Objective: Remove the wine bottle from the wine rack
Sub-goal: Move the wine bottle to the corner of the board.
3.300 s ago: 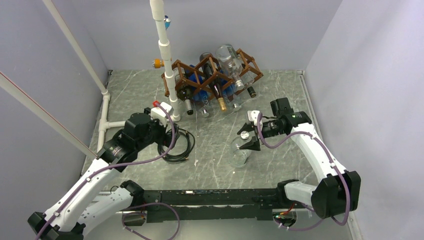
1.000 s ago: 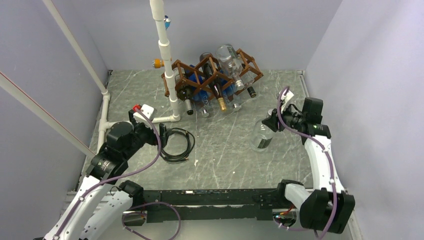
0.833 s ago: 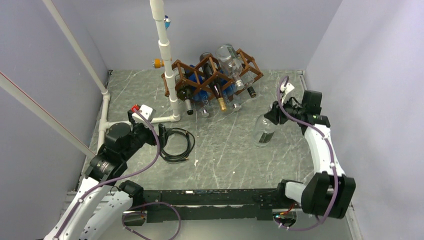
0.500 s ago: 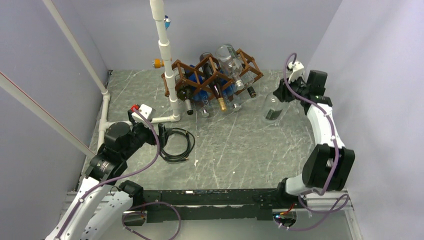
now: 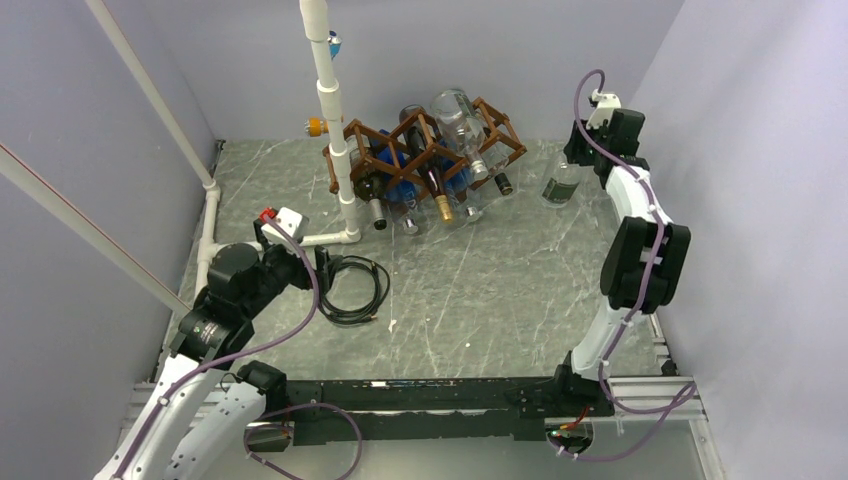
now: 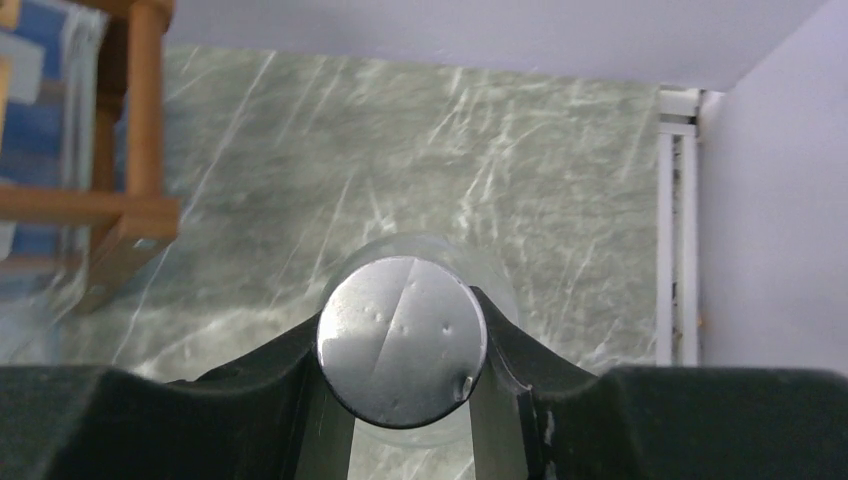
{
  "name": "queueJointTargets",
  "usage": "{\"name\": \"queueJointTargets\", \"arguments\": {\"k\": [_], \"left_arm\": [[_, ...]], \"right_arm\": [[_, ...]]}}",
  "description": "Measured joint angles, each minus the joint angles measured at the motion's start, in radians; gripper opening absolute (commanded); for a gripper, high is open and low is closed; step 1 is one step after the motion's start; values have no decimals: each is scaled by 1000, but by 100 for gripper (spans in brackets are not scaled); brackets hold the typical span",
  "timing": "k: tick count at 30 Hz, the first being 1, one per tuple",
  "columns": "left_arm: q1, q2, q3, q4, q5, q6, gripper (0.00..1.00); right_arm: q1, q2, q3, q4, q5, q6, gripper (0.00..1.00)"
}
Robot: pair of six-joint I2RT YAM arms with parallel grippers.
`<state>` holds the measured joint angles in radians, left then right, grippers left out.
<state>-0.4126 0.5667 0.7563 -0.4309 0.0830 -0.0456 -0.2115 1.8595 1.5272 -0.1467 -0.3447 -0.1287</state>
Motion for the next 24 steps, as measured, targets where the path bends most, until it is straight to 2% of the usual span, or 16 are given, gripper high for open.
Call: {"name": "queueJointTargets", "arguments": {"k": [10, 21, 24], "left_arm": [[29, 8, 0, 1, 20, -1, 100], [66, 19, 0, 3, 56, -4, 100], [72, 20, 0, 4, 63, -4, 100]], "right_arm": [[25, 136, 150, 52, 152, 70, 0], [114, 209, 235, 74, 198, 69, 0], [132, 223, 248, 81, 198, 71, 10]]}}
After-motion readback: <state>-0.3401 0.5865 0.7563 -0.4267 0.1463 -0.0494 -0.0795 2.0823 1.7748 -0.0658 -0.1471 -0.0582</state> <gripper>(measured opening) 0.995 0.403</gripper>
